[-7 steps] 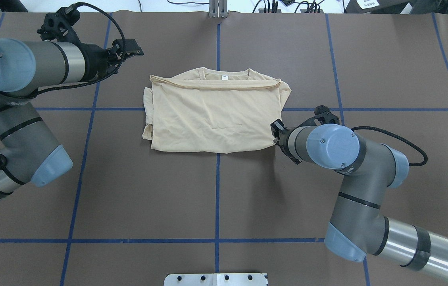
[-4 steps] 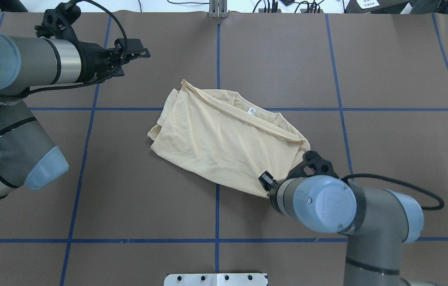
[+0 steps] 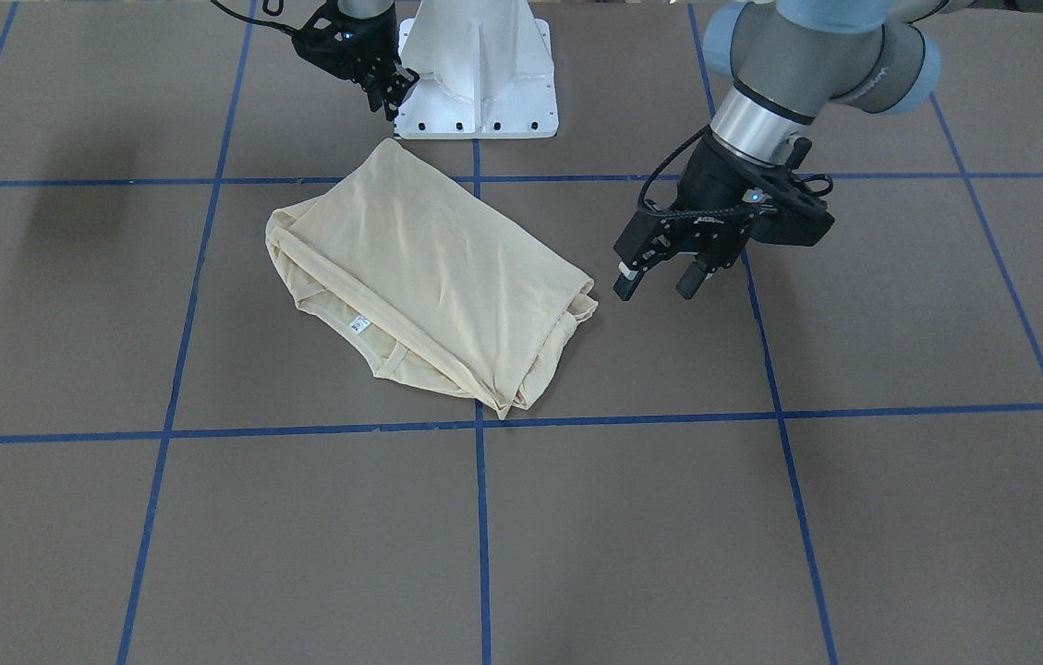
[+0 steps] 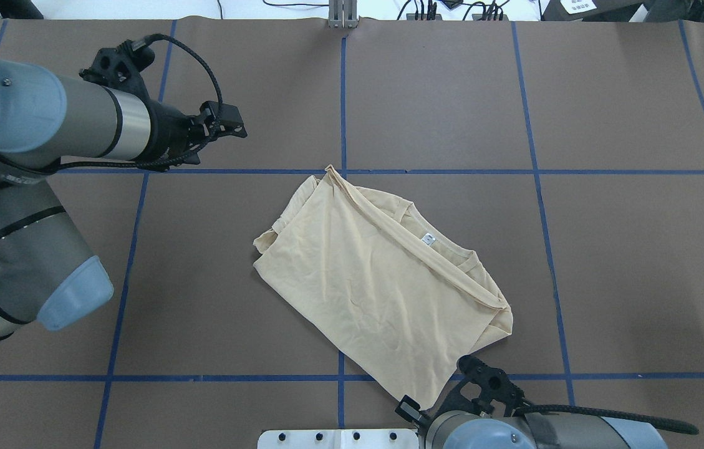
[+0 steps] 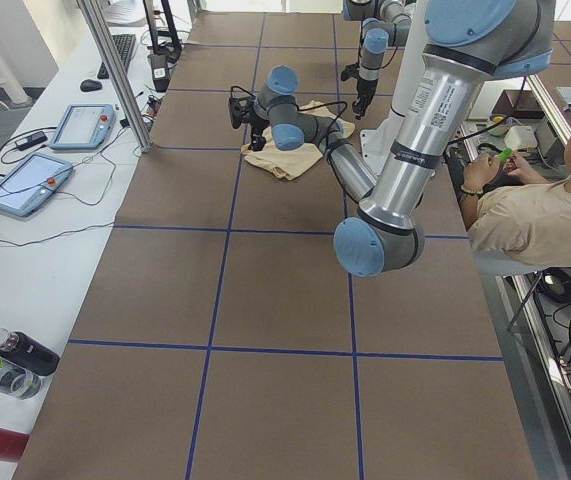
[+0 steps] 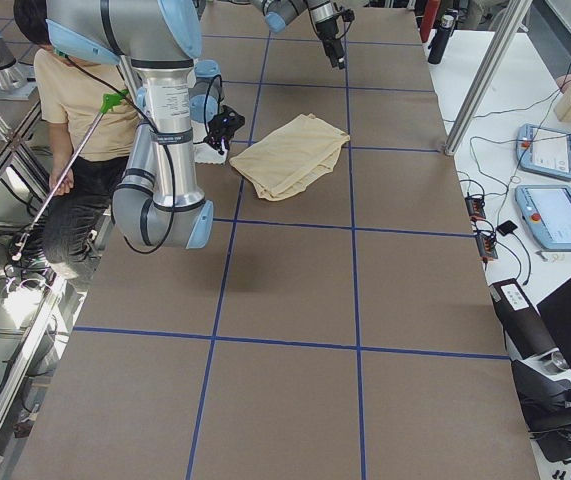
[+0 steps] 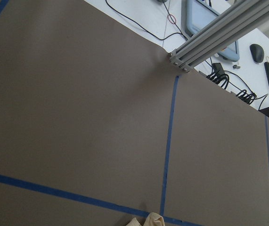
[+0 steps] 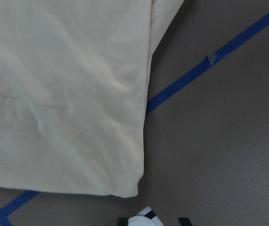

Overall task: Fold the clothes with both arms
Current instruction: 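Grasp the shirt's side with the right gripper and drag it nearer the robot, then grasp both sides of the shirt with the left and right grippers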

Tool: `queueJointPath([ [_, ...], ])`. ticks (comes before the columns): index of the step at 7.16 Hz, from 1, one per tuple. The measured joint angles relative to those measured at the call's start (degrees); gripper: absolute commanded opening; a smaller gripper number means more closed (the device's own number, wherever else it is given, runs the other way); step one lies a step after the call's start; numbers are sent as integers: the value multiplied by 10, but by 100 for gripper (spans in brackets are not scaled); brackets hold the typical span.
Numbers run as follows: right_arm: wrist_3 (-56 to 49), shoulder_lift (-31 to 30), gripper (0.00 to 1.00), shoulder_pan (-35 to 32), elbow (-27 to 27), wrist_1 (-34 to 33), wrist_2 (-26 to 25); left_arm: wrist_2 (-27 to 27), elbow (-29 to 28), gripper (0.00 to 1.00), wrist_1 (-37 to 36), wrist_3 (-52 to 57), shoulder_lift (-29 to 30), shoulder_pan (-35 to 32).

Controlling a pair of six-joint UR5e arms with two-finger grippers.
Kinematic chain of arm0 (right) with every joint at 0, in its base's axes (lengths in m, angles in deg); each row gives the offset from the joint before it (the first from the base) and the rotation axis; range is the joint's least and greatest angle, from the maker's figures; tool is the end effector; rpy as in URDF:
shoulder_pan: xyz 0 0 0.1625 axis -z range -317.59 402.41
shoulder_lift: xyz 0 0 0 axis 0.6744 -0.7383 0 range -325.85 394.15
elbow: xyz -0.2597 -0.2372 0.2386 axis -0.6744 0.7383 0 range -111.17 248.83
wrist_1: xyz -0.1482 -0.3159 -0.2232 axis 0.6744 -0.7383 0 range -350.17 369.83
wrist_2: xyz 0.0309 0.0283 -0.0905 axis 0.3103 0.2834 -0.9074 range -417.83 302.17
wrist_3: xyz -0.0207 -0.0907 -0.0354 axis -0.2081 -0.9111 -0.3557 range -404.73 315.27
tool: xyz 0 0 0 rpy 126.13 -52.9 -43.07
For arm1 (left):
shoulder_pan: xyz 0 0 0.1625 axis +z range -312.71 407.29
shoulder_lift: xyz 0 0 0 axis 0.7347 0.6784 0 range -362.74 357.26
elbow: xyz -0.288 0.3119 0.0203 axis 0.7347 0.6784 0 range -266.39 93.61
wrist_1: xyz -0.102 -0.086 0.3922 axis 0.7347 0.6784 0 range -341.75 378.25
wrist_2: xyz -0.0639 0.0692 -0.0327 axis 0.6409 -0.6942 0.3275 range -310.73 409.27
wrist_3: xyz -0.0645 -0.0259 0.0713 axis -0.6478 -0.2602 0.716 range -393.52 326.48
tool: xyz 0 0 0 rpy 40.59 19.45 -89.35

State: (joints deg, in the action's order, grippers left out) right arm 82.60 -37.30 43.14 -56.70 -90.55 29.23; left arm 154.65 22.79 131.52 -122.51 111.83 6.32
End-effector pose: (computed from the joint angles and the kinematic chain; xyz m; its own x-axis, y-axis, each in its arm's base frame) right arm -0.5077 -0.1319 0.2508 0.5612 0.5985 0.5717 -0.4564 0.8000 -0.3895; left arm 0.3735 -0.4658 0.2235 0.3027 -0.2400 -0.9224 0.4423 0.8926 -0.0871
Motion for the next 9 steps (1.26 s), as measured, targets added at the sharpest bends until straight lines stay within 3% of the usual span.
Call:
queueJointPath([
  [2,-3,-29,100,-39,-44,-3,-1,-15,11,94,-30,-22,-19,56],
  [4,-24,-24,100,-126,-54,-1,33,-48,5,81,-18,-70,-42,117],
  [6,-92,-13,100,-208,-47,-1,77,-68,-16,73,-3,-107,-42,164],
  [9,-128,-11,100,-246,-14,2,86,-90,-45,70,0,-97,-30,177],
])
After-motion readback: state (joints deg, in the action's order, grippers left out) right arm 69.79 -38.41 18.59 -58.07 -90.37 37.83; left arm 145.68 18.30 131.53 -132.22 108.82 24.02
